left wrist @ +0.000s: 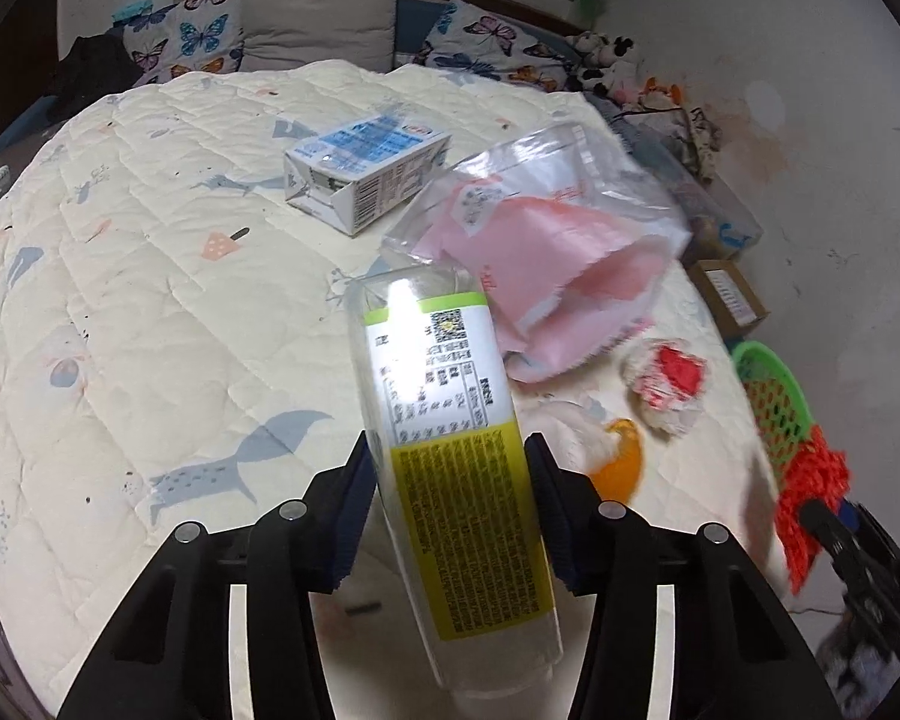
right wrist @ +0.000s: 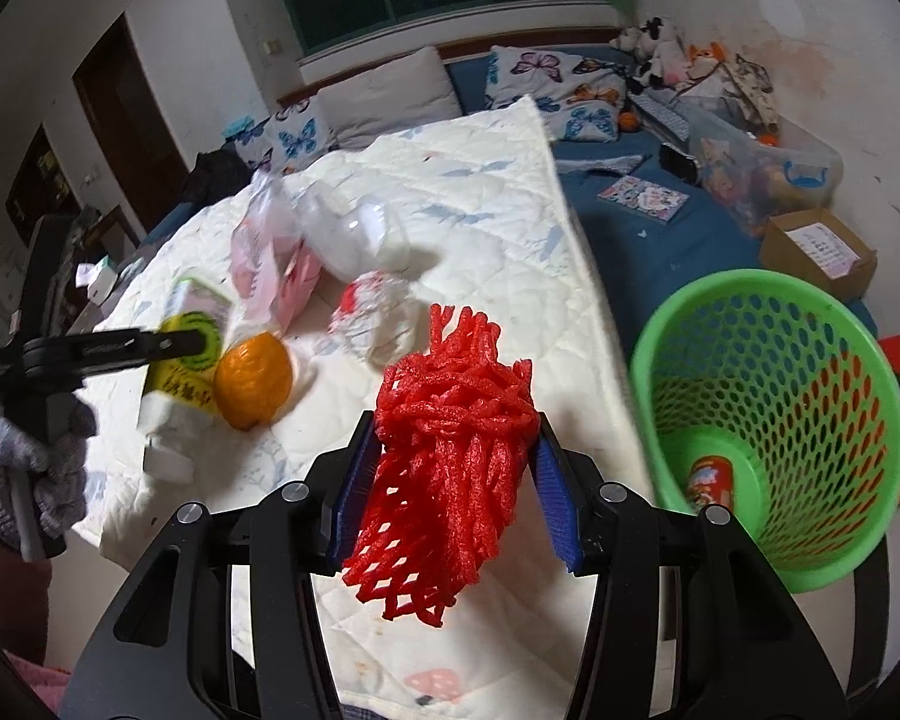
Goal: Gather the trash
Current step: 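Carry the net and bottle to the green basket and release both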
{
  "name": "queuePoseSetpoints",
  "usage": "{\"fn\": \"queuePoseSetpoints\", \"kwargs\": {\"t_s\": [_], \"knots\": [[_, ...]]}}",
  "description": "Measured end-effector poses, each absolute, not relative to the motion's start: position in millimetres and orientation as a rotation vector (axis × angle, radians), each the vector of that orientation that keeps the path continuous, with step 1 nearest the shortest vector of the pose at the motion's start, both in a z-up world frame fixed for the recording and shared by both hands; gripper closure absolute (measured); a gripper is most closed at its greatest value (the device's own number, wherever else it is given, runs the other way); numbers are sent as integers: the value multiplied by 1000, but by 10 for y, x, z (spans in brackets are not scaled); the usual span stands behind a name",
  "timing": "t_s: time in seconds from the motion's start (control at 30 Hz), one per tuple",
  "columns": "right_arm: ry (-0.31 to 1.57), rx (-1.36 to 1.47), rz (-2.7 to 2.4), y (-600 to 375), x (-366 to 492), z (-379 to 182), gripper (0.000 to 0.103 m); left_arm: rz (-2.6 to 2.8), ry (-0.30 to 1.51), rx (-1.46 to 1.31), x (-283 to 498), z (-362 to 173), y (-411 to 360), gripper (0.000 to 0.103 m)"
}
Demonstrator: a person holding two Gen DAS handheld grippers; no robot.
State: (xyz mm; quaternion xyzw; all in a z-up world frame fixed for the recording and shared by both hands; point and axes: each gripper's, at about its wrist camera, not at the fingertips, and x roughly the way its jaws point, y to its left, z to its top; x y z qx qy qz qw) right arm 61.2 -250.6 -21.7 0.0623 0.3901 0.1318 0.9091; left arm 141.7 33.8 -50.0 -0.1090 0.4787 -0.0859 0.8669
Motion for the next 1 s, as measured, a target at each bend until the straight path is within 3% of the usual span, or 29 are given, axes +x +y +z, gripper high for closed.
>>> {"fn": "queuePoseSetpoints", "kwargs": {"t_s": [0.33, 0.67, 0.93, 1.0], "knots": [[784, 166, 51, -3377, 646, -184, 52, -321, 949, -235, 1158, -130, 167, 58], [843, 190, -147, -4188, 782, -567, 50, -474, 939, -209, 1242, 121, -412, 60], [860, 224, -183, -4488, 880, -782, 32, -589, 921, -161, 1403, 341, -1054, 60], [854, 233, -183, -4521, 877, -792, 32, -620, 918, -146, 1451, 382, -1252, 60]]}}
